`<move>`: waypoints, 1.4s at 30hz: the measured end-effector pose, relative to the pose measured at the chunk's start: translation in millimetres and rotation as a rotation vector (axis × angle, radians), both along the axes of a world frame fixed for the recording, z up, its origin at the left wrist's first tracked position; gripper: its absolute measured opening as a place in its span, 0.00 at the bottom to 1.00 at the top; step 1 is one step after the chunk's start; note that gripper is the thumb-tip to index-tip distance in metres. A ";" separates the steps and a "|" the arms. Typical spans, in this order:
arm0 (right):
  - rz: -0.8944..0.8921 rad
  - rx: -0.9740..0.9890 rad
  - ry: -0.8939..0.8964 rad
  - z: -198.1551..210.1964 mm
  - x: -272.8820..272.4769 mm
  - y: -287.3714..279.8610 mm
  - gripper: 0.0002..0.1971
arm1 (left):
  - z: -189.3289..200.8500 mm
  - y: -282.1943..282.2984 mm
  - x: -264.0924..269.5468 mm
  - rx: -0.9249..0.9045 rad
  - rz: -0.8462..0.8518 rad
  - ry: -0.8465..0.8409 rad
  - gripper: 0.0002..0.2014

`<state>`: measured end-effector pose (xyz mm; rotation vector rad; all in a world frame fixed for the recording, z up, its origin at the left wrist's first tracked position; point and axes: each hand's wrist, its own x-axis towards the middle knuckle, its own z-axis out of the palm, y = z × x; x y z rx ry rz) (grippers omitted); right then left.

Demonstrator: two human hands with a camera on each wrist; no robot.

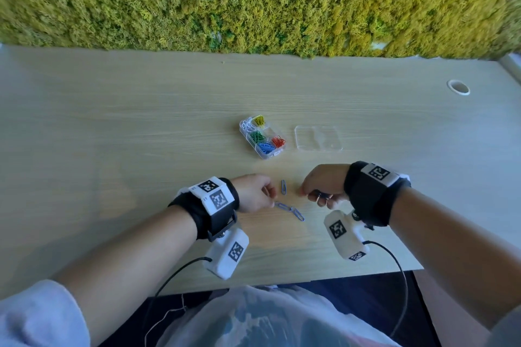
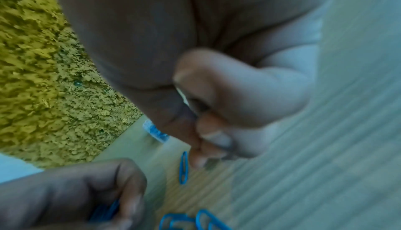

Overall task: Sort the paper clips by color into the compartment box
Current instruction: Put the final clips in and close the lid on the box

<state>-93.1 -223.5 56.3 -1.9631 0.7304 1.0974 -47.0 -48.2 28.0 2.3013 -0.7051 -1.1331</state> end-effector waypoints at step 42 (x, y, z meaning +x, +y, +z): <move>0.352 -0.402 -0.355 -20.5 12.5 20.6 0.20 | 1.7 17.8 31.2 -0.180 0.418 0.249 0.08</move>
